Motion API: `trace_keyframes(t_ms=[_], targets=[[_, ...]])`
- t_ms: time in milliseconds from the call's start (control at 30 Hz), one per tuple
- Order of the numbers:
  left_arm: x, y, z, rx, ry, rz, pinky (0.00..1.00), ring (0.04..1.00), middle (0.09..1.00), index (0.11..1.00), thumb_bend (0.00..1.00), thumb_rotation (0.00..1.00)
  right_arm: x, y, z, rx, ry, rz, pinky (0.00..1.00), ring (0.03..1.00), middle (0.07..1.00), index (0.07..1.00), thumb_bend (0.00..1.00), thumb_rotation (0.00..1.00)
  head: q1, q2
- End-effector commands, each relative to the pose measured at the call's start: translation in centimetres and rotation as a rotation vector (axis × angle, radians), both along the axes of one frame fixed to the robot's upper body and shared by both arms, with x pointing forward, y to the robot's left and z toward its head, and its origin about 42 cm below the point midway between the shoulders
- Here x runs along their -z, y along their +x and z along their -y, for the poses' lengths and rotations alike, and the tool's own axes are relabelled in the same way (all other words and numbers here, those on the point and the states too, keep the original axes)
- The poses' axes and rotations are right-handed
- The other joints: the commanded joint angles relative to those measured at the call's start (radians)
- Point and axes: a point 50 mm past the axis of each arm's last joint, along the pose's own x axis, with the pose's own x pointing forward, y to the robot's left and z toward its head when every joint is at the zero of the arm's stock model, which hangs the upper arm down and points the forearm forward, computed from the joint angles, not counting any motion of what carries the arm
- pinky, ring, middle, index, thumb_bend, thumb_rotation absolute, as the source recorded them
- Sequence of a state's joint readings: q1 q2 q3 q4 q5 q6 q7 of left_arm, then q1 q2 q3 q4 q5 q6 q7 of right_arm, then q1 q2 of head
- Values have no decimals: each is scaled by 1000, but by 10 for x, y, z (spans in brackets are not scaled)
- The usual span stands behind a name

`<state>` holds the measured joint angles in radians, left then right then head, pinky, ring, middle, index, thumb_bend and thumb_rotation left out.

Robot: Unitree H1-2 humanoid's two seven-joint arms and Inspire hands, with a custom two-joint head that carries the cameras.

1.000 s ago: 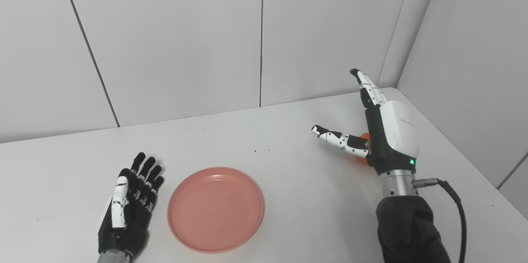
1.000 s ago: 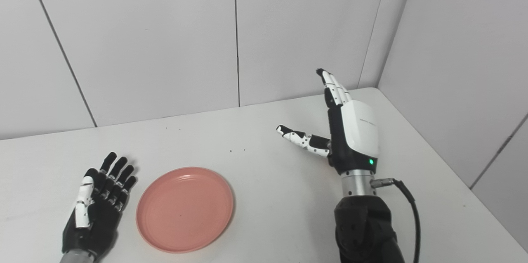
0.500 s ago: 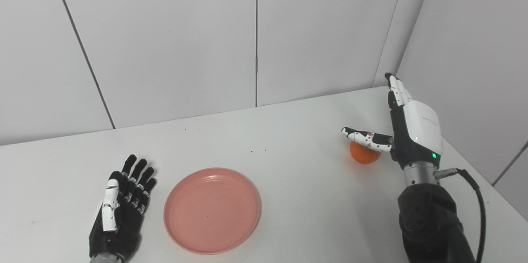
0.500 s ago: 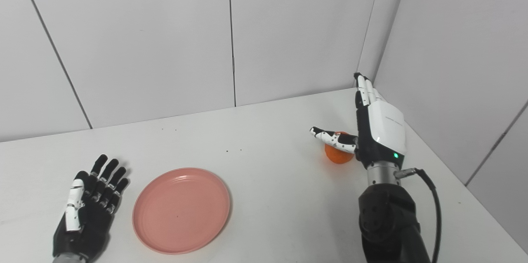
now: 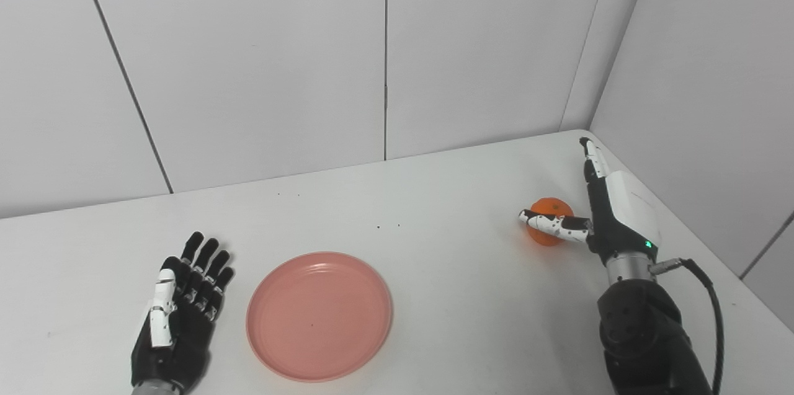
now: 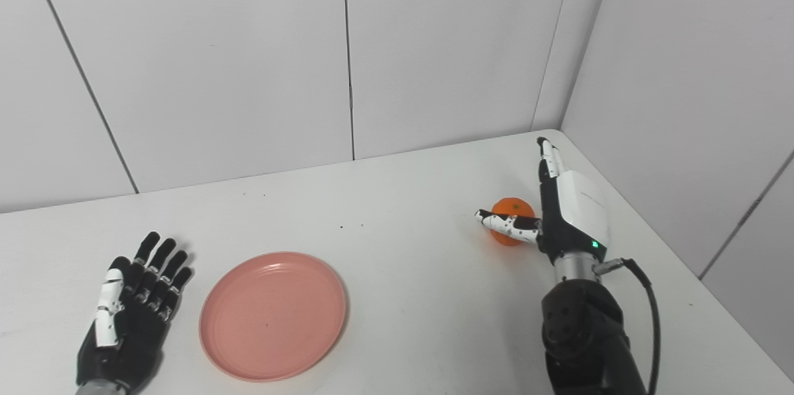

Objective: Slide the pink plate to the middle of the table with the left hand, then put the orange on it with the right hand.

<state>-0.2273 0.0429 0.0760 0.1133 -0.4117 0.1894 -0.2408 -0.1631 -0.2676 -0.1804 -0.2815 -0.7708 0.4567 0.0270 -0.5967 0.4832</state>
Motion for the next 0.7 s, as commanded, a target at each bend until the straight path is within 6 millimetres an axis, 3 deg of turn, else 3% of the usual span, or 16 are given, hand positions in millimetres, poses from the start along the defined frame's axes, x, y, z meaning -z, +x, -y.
trace_keyframes(t_ms=[0,667], targets=[[23,-9,-8,3,18,-138,1000,982,982,971,311,1000,-12,5,5,10,-23,37,797,927,961,976,939,415,1,1],[22,-10,-8,5,4,-162,1000,976,979,972,299,1000,17,31,16,15,40,-58,778,892,939,958,950,401,10,16]])
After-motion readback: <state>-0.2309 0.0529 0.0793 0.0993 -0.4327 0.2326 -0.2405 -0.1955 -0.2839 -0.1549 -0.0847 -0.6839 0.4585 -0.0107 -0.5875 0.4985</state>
